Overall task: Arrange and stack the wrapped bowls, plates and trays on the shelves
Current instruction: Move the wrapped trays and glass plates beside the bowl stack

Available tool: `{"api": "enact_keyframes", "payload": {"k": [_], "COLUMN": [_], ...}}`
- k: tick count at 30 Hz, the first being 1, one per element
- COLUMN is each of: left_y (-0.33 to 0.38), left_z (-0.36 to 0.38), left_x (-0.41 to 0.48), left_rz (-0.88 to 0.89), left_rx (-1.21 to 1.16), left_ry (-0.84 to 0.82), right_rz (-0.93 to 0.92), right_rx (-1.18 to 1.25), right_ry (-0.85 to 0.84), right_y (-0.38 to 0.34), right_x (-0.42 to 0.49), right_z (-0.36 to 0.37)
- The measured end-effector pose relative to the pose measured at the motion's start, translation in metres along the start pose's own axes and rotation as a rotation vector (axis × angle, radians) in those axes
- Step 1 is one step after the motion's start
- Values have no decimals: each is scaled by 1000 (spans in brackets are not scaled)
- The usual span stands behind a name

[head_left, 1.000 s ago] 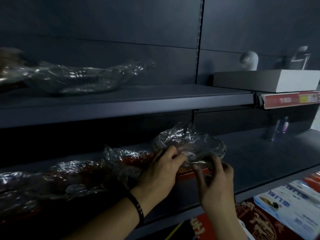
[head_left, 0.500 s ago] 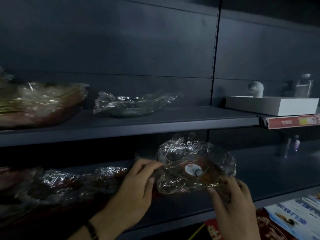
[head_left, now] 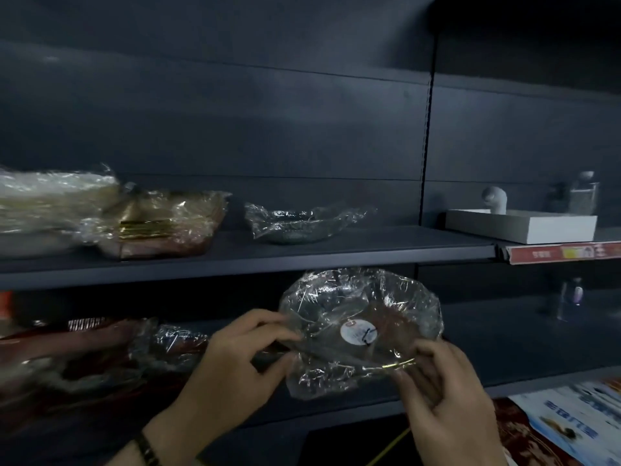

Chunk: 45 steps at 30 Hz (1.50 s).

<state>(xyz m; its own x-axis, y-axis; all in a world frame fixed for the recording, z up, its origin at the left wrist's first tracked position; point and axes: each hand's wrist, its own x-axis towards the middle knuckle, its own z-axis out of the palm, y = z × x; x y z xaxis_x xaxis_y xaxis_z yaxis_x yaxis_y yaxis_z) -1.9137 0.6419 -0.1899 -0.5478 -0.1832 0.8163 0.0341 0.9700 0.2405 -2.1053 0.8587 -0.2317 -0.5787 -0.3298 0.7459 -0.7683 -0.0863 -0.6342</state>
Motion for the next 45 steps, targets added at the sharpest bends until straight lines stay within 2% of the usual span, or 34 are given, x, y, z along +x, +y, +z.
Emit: {"api": "enact_keyframes", "payload": {"k": [4, 12, 16, 19, 21, 27, 32, 38, 45], "left_y": [15, 33, 29, 18, 12, -15, -46, -86, -120], "left_z": [-25, -71, -87, -95, -103, -116, -104, -75, -37], "left_x": [1, 11, 26, 47, 66, 133, 185, 230, 242], "left_rz": [87, 199, 243, 268, 255, 323, 256, 53, -121], "left_rx": [45, 75, 124, 189, 246, 334, 354, 405, 528], "left_ry": [89, 202, 250, 248, 244, 217, 183, 114, -19], "right_rz": [30, -10, -30, -52, -65, -177, -154, -102, -35], "right_rx": [140, 283, 334, 306, 252, -40, -54, -146, -250], "right_ry": [-22, 57, -44, -164, -185, -81, -80, -73, -206], "right_y": [-32, -80, -98, -112, -120, -112, -98, -66, -22], "right_x": [-1, 11, 38, 69, 91, 159, 218, 273, 300], "right_z": [-8, -10, -11, -10, -7, 15, 49, 93, 133]}}
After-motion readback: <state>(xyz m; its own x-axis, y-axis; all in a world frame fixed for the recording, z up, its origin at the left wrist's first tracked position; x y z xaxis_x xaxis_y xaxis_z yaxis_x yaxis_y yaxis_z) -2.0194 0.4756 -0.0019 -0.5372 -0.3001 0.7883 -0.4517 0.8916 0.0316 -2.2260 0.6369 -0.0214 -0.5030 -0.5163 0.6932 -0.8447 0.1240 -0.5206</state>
